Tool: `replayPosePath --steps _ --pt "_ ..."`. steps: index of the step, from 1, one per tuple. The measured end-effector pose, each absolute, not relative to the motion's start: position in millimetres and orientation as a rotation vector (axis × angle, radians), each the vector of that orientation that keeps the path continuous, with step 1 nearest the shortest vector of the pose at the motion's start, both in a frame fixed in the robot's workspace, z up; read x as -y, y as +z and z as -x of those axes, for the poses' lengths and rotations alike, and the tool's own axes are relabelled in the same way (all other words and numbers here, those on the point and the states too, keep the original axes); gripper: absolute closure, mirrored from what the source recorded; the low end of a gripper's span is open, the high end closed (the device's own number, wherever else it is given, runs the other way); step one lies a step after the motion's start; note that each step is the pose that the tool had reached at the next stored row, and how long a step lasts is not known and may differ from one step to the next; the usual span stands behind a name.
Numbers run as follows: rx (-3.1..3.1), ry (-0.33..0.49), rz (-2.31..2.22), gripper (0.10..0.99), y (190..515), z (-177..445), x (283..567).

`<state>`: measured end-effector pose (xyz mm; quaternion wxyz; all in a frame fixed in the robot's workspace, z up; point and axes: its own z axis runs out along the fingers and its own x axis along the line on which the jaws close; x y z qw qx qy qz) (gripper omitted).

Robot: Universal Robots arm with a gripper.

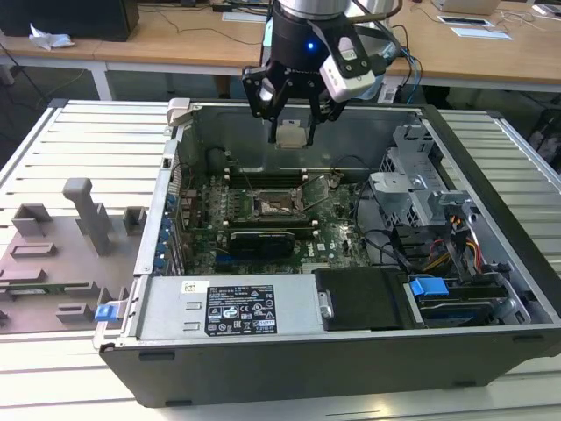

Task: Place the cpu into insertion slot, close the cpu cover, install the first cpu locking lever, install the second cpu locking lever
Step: 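Place the cpu into insertion slot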

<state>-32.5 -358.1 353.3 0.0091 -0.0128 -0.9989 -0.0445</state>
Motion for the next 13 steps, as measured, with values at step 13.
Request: replayPosePath --steps 13 --pt "3.12 -0.139 0.04 0.541 337 32 358"
